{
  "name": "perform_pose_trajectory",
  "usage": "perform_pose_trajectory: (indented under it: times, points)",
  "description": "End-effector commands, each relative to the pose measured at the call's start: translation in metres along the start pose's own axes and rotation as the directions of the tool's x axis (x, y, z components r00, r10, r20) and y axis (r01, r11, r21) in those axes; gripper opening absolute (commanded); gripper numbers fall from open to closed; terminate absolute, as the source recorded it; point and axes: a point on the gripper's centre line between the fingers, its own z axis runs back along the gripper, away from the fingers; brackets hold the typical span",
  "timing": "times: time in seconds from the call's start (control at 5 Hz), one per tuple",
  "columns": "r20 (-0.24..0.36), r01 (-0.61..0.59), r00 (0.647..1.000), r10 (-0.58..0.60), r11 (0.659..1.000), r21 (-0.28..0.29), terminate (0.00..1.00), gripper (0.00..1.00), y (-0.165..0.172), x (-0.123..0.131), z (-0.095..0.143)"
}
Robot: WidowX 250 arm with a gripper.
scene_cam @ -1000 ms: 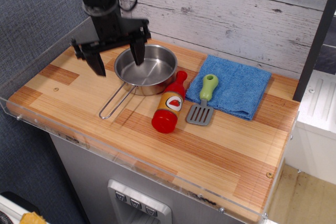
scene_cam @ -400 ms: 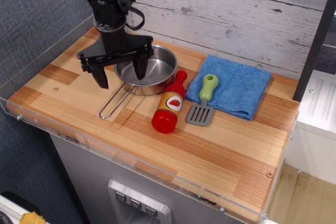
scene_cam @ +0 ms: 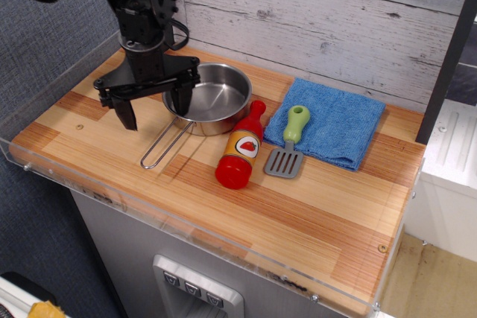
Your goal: Move the pot to the bottom right of the table
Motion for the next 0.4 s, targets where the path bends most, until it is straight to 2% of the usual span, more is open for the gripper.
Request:
perform_pose_trajectory:
  times: [0.0,0.2]
  points:
    - [0.037,0.025,0.999,-0.024,1.0,-0.016,0.0,0.0,-0.0042,0.0036,-0.0075]
    - [0.06,0.057,0.997,-0.056,0.998,-0.011,0.0,0.0,-0.0088,0.0039,-0.0061]
